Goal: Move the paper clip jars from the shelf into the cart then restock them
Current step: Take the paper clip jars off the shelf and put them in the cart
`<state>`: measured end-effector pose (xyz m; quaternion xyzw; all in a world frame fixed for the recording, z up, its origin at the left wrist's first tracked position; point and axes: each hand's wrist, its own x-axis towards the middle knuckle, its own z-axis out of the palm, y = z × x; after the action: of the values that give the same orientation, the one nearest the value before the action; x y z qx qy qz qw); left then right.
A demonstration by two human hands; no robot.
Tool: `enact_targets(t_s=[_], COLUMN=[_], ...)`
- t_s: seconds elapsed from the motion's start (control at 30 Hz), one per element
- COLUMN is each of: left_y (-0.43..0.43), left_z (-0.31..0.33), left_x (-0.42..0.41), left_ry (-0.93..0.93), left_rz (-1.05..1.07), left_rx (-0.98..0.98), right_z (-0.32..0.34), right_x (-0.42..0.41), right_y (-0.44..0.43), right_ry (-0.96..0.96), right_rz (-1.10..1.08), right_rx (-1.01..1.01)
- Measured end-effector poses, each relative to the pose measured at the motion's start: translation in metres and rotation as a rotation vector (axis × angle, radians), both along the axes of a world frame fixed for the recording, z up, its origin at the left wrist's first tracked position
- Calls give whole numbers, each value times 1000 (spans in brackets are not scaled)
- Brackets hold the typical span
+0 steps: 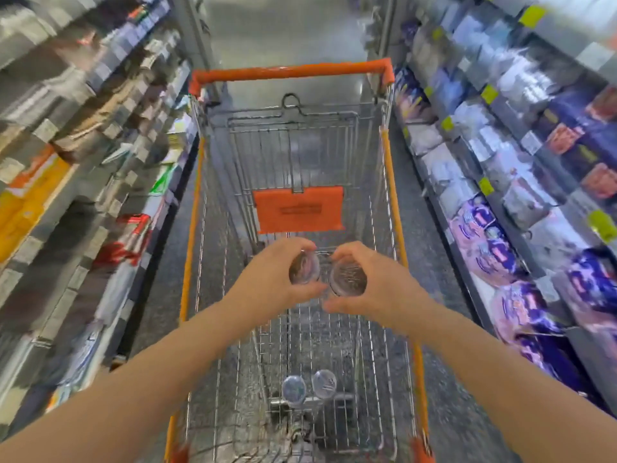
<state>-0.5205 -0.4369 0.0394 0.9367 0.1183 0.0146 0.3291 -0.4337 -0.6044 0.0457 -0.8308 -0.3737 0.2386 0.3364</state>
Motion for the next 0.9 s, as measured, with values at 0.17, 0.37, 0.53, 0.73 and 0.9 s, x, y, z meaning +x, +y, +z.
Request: enact_targets(t_s=[0.17,0.37,0.53,0.73,0.9], left_y=[9,2,-4,-2,1], left_z=[-78,-179,-244,-306,-343], left_x=[18,9,-8,-20,-16], left_ry=[93,241,480,596,667], left_rz=[44,121,178,243,198], left_rx=[-42,-58,25,-15,39], right_z=[-73,-166,-234,-305,-346], right_x=[0,-11,-28,-41,-39], right_y=[14,24,27,28,35], right_ry=[110,221,298,339,325], right_rz=[-174,-344,-424,-474,-511], right_rx=[-47,-155,-279,-420,-457])
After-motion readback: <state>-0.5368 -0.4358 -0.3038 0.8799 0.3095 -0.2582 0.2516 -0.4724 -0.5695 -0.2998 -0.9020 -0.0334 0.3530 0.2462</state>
